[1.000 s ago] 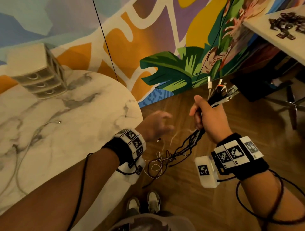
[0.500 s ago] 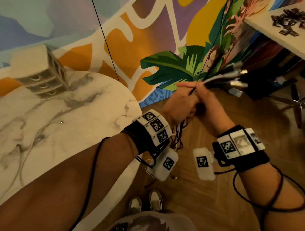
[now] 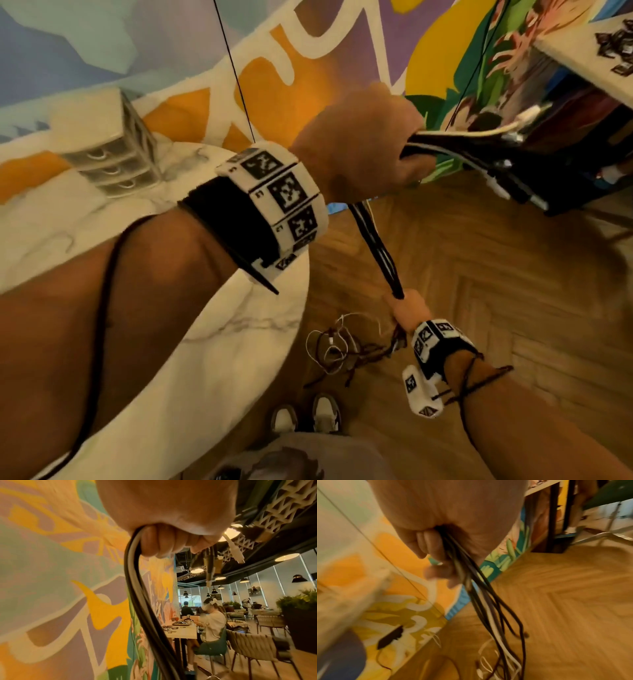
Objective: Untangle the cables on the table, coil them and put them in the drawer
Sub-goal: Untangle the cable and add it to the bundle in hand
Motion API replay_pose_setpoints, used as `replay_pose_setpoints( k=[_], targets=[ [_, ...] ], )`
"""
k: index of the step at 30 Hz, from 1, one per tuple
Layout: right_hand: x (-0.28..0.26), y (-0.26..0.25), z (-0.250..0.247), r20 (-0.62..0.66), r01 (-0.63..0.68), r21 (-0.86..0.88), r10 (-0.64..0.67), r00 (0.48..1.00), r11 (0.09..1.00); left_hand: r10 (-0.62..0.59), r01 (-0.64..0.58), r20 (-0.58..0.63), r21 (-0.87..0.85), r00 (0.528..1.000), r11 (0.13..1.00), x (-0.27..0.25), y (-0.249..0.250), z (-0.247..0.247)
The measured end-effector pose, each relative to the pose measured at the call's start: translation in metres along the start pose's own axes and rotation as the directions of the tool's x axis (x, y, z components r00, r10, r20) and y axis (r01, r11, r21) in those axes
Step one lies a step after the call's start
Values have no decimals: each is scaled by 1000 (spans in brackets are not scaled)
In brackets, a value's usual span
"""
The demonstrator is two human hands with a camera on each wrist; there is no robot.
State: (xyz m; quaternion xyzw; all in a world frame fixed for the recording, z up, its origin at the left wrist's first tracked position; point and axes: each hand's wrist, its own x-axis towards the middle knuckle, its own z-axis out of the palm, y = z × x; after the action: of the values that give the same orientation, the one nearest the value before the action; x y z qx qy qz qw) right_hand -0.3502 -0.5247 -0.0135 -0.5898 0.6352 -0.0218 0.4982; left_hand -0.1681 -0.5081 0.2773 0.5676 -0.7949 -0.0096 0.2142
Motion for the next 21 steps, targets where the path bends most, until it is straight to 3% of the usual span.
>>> replay_pose_setpoints(
  k=[4,7,10,12,15,18,21],
  targets=[
    [14,19,1,-36,-152,-26,151,988,988,81,-70,-57,170,995,983,-7,-3,-1],
    [10,1,3,-30,-161,139,166,986,977,110,-126,78,258,991,958,-17,4,23],
    [-2,-24,1,1,-69,310,72,997,948,96,-130,182,187,979,974,-33,8,64],
    [-8,-32,-1,-22,5,454,6,1000,891,9,-42,239,133,971,990,-42,5,90],
    [-21,-37,-8,-23,79,481,-77,997,873,-207,214,332,15,920,977,-49,-4,122],
    [-39,-57,-16,29,175,413,-205,978,894,-372,452,361,-167,855,876,-50,-8,142],
    [-61,-80,-21,50,324,322,-357,933,890,-457,596,407,-347,791,724,-43,-8,139]
  ],
)
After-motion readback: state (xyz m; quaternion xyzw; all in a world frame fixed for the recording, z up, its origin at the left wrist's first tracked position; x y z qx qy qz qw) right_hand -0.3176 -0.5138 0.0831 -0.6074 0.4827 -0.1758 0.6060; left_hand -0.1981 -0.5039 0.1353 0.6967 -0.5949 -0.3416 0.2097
